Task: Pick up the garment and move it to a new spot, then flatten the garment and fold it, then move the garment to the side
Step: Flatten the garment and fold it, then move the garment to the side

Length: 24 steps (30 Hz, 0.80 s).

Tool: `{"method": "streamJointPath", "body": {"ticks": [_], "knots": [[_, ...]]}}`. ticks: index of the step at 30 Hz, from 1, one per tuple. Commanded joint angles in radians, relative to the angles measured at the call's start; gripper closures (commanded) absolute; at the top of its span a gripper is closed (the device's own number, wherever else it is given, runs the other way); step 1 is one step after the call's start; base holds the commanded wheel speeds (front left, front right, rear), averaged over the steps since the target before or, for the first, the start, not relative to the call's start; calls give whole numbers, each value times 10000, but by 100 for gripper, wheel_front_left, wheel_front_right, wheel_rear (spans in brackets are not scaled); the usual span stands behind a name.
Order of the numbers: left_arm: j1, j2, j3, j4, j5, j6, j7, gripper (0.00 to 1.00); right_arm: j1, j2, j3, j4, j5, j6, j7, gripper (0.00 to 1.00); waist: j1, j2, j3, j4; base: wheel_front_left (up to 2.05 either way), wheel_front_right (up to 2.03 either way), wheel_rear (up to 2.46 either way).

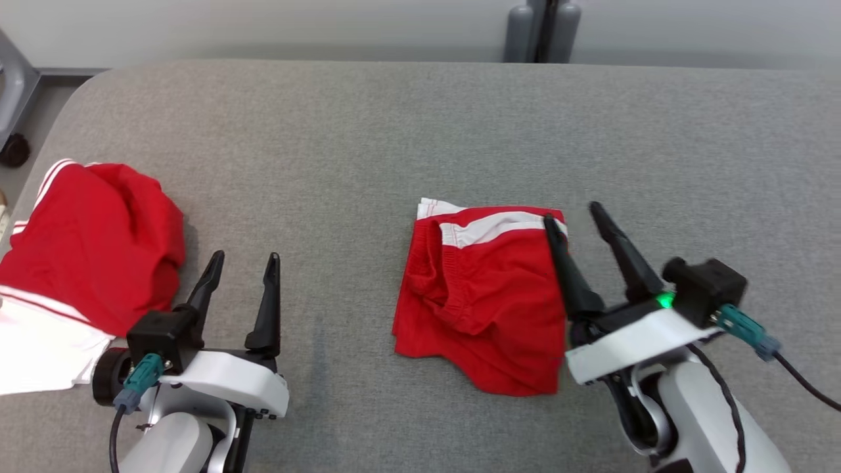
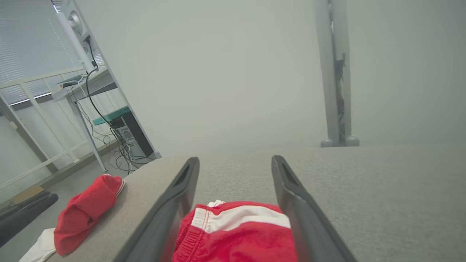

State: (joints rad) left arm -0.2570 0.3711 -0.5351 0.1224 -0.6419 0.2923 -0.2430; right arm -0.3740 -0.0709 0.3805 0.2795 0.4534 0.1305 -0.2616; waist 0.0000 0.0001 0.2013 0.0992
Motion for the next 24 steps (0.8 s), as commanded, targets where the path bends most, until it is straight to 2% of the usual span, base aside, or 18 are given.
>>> {"method": "streamJointPath", "body": {"ticks": [1,6,13,24], "knots": [[49,134,82,-42,-28,83,-42,0,319,-78,-346,-172,-278,6,-37,0,0,-1,-147,-194,0,0,0],[227,367,205,-150,29,252,-13,0,1198,-137,-1561,-547,-1143,6,-38,0,0,-1,-374,-490,0,0,0],[540,566,285,-220,-12,439,20,0,2329,-133,-2672,-798,-1917,6,127,0,0,-1,-697,-743,0,0,0],[791,656,397,-192,-157,558,37,0,3181,54,-3179,-1356,-2218,6,529,0,0,-1,-833,-903,0,0,0]]}}
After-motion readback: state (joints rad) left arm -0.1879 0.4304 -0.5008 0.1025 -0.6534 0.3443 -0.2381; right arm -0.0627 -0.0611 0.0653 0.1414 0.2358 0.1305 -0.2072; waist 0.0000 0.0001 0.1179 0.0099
